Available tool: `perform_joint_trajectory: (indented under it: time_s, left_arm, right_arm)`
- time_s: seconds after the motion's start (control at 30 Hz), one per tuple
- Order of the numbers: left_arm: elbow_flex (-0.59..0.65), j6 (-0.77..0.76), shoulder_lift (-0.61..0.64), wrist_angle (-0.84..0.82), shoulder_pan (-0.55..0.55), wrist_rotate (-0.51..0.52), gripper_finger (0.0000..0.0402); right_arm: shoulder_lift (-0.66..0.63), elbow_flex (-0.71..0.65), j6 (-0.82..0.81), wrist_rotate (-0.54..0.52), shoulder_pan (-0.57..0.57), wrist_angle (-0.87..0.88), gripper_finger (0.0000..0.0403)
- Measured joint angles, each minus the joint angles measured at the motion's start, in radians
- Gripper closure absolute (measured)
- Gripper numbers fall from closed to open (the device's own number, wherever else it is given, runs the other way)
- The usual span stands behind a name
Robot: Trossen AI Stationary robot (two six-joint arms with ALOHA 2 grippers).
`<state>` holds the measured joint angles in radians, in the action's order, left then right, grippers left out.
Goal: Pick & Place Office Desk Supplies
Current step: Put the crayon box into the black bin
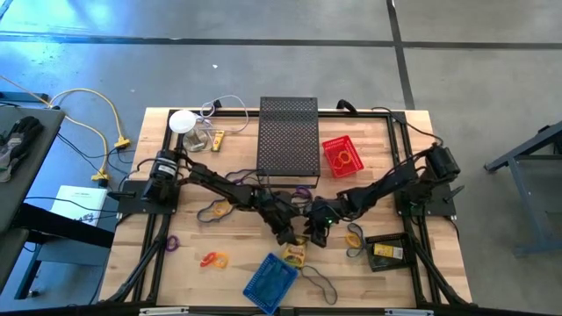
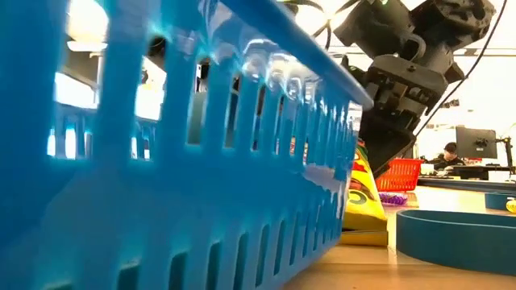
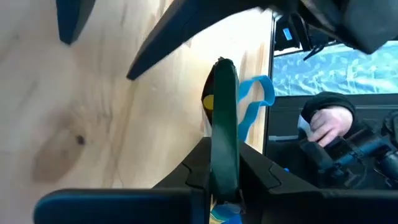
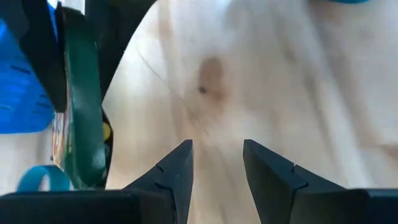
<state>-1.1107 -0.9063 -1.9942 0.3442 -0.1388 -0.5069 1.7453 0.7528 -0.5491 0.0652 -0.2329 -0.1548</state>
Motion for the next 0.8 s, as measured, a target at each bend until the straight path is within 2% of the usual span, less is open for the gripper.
perform_joint_trajectory:
  time_s: [0.17,0.3,0.47,0.67,0.8]
  left_arm:
    - [0.0,0.002,0.0,0.022,0.033,-0.041,0.0364]
    - [0.0,0.005,0.0,0.058,0.064,-0.07,0.0364]
    - [0.0,0.099,0.019,0.084,0.092,-0.077,0.0365]
    - [0.001,0.184,0.082,0.073,0.106,-0.111,0.0365]
    - [0.001,0.253,0.121,0.06,0.106,-0.127,0.0365]
  right_arm:
    - [-0.114,-0.001,-0.004,-0.115,0.0,0.15,0.0273]
    - [-0.204,0.0,-0.051,-0.136,-0.012,0.216,0.0273]
    - [-0.283,0.001,-0.245,-0.163,-0.06,0.307,0.0273]
    - [-0.31,0.0,-0.429,-0.223,-0.156,0.499,0.0259]
    - [-0.31,-0.001,-0.523,-0.138,-0.217,0.504,0.0239]
